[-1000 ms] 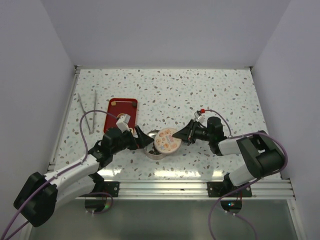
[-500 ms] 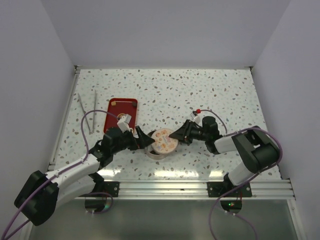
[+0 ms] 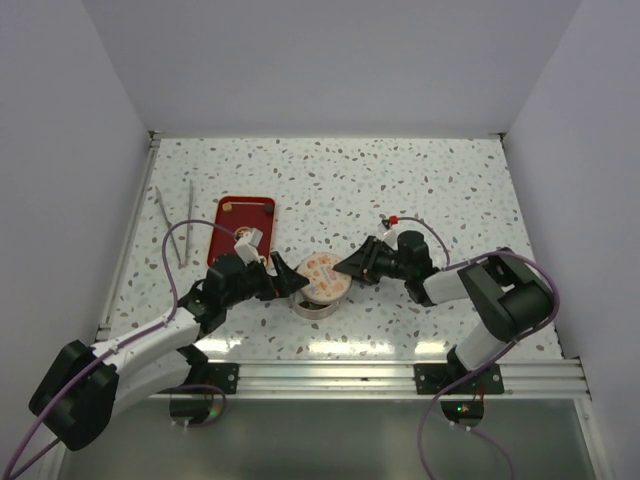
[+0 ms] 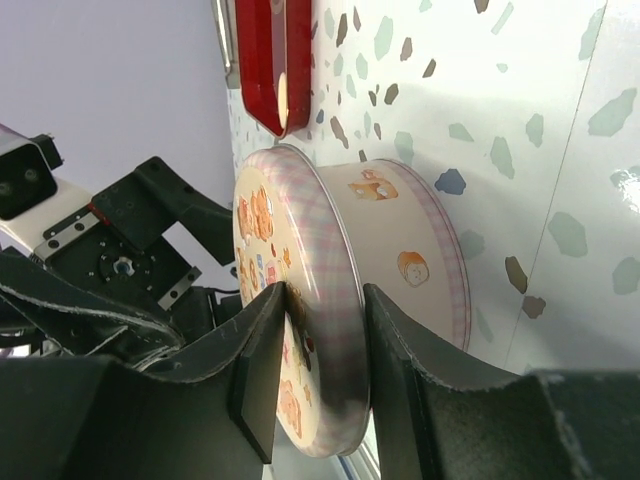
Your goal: Pack the chocolate
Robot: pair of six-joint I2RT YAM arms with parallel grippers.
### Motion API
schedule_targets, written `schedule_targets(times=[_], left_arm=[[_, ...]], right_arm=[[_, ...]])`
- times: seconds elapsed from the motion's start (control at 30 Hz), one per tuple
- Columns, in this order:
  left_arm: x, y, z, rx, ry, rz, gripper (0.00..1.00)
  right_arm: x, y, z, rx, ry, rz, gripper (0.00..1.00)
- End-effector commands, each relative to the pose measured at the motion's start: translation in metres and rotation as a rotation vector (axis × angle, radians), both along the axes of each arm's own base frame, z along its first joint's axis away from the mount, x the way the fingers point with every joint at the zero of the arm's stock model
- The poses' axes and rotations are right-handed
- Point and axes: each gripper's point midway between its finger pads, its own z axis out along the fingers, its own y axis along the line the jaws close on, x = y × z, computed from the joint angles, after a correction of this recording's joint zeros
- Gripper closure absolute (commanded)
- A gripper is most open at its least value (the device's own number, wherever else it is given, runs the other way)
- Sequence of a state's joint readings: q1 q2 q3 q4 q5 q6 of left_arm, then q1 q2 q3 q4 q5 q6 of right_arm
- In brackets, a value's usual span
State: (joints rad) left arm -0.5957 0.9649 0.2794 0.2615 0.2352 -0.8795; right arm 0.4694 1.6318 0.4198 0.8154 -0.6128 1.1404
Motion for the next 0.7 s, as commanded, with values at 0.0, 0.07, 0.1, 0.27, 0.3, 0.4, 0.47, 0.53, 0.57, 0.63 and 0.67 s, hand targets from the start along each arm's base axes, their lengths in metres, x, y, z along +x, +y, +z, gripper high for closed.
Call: schedule_targets(times=[0.0, 0.07, 0.1, 0.27, 0.3, 0.4, 0.47, 0.53, 0.57, 0.63, 0.67], left_arm=[[0.000, -0.007, 0.011, -0.038, -0.019, -0.027, 0.00], [0.001, -0.007, 0.011, -0.037, -0.019, -0.025, 0.00], [0.001, -0.007, 0.011, -0.037, -0.018, -0.025, 0.00], [0.001, -0.007, 0.012, -0.037, -0.022, -0.024, 0.00], [0.001, -0.007, 0.012, -0.037, -0.020, -0.026, 0.00], [0.001, -0.006, 0.012, -0.037, -0.022, -0.024, 0.00], [0.001, -0.006, 0.012, -0.036, -0.021, -0.023, 0.00], [0.001, -0.006, 0.013, -0.038, -0.023, -0.022, 0.00], [0.001, -0.006, 0.012, -0.036, -0.021, -0.023, 0.00], [0.001, -0.006, 0.012, -0.037, -0.022, -0.023, 0.00], [0.001, -0.006, 0.012, -0.036, -0.022, -0.022, 0.00]], right_arm=[[-0.010, 0.005, -0.013, -0.049, 0.038, 0.029, 0.61], [-0.011, 0.004, -0.013, -0.063, 0.025, 0.034, 0.61], [-0.013, 0.003, -0.013, -0.074, 0.029, 0.038, 0.61], [-0.016, 0.000, -0.015, -0.113, 0.013, 0.052, 0.60], [-0.016, -0.001, -0.014, -0.117, 0.007, 0.055, 0.60], [-0.018, -0.002, -0.013, -0.132, -0.002, 0.063, 0.60], [-0.018, -0.003, -0.010, -0.136, -0.009, 0.064, 0.60], [-0.019, -0.004, -0.010, -0.148, -0.019, 0.070, 0.60], [-0.019, -0.005, -0.008, -0.154, -0.020, 0.067, 0.60], [-0.018, -0.006, -0.007, -0.161, -0.028, 0.069, 0.60], [-0.019, -0.006, -0.005, -0.165, -0.030, 0.070, 0.60]])
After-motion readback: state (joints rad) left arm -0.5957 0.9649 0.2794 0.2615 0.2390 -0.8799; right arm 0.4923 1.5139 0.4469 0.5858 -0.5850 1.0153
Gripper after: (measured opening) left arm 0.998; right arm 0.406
